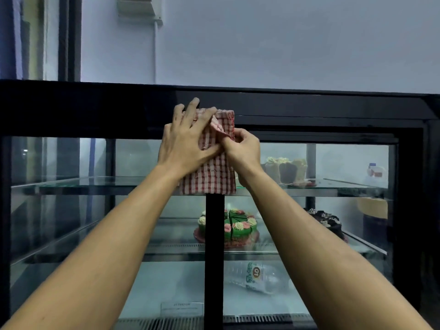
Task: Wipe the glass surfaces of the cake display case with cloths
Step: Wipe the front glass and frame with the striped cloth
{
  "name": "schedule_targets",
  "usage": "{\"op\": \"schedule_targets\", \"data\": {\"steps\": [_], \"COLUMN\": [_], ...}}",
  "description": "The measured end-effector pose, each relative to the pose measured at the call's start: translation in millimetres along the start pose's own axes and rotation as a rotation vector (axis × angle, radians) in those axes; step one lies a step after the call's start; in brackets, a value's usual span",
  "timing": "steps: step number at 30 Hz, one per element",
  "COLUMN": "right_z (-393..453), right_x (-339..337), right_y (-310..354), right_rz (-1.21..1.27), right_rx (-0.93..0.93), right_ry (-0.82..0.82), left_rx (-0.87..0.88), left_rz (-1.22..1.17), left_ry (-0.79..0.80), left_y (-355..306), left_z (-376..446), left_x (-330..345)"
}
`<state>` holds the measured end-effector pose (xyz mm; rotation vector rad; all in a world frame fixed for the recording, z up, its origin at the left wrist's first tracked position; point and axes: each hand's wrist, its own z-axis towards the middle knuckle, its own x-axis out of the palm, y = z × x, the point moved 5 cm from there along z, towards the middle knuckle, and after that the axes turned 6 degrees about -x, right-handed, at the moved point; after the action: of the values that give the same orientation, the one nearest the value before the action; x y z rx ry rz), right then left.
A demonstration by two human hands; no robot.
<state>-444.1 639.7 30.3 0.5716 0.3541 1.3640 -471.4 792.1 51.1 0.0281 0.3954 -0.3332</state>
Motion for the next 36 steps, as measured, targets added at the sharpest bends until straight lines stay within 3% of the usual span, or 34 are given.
{"op": "schedule_targets", "data": {"steps": [4,6,9,11,14,16,18,22,32,36], "right_z": [6,5,0,1,16,23,22,6,6,27], "right_x": [-15,-18,-19,-26,-49,-66,-79,-108,-203,-244], "right_y": [3,12,29,47,81,98,107,121,213,247], "right_rz": [0.055,0.123,0.263,0.262,0.223,0.189,0.22,0.172,-0.074,-0.181], "right_rx": [0.083,0.089,0.128,0.144,0.185,0.266,0.385,0.565,0.837,0.842], "right_ry": [-0.088,-0.042,0.085,0.157,0.163,0.164,0.167,0.058,-0.253,-0.36], "left_rx": [0.05,-0.036,-0.195,-0.259,-0.387,-0.559,-0.754,-0.98,-0.825,-0.726], "left_rz": [-0.073,-0.132,-0.229,-0.483,-1.089,-1.37,-1.502,-1.48,-1.254,-1.232], "left_ry": [-0.108,-0.141,-0.043,0.085,0.358,0.411,0.423,0.435,0.873,0.917], "left_y": [20,24,10,-2,-16,-24,-38,-76,-182,-231], "left_z": [-6,-6,-4,2,18,23,23,19,69,94], "left_x": [-16,-22,-21,-25,-40,-48,-48,-48,-72,-75]}}
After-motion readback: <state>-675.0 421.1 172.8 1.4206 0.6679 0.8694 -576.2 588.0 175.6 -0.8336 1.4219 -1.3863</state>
